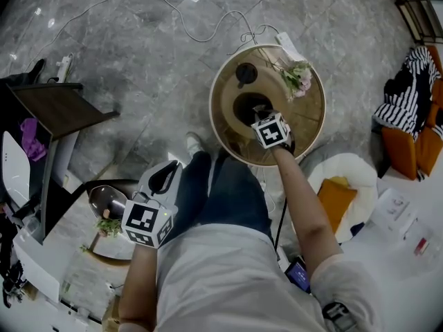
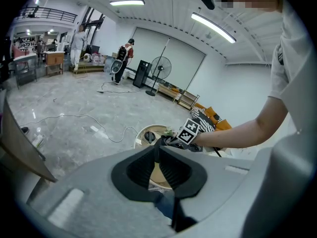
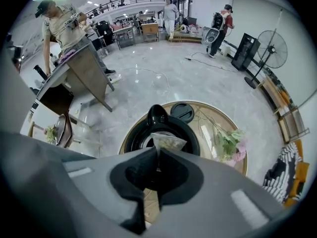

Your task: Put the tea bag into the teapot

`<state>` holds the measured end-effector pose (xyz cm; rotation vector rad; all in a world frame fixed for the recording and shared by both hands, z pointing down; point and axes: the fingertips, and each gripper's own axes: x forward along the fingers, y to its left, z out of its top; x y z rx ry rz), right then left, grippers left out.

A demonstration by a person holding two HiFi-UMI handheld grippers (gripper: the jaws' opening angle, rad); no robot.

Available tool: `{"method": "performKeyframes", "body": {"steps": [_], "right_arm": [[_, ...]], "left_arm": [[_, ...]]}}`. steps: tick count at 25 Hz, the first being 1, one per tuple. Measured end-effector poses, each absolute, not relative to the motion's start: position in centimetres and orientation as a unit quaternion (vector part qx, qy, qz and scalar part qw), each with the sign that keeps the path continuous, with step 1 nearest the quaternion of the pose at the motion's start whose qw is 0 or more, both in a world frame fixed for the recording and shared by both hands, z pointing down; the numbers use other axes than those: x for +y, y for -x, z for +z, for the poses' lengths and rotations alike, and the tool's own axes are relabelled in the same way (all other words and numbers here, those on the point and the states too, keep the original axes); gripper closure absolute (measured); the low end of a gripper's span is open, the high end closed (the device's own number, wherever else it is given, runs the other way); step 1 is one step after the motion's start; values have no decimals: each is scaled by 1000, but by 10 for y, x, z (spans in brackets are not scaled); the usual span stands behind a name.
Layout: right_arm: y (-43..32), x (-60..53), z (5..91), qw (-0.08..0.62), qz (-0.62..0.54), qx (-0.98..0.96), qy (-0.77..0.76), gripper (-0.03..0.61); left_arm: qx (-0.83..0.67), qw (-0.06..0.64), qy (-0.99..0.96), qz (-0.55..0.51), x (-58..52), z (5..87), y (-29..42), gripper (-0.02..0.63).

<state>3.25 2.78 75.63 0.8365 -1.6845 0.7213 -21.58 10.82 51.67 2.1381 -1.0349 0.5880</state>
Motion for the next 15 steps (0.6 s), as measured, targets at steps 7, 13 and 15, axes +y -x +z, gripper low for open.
{"method": "performKeyframes", "body": {"steps": [7,13,15], "right_arm": [[-34,23,758,542,297,-705,-347,508],[-28,25,741,518,307,-720,-345,465],[-29,24,734,512,299,-724,-351,465]], "left_arm": [[-399,342,-820,228,111,520,217,601],[-397,343,-821,225,111,520,216,601],[-395,342,-823,224,111,520,214,601]]}}
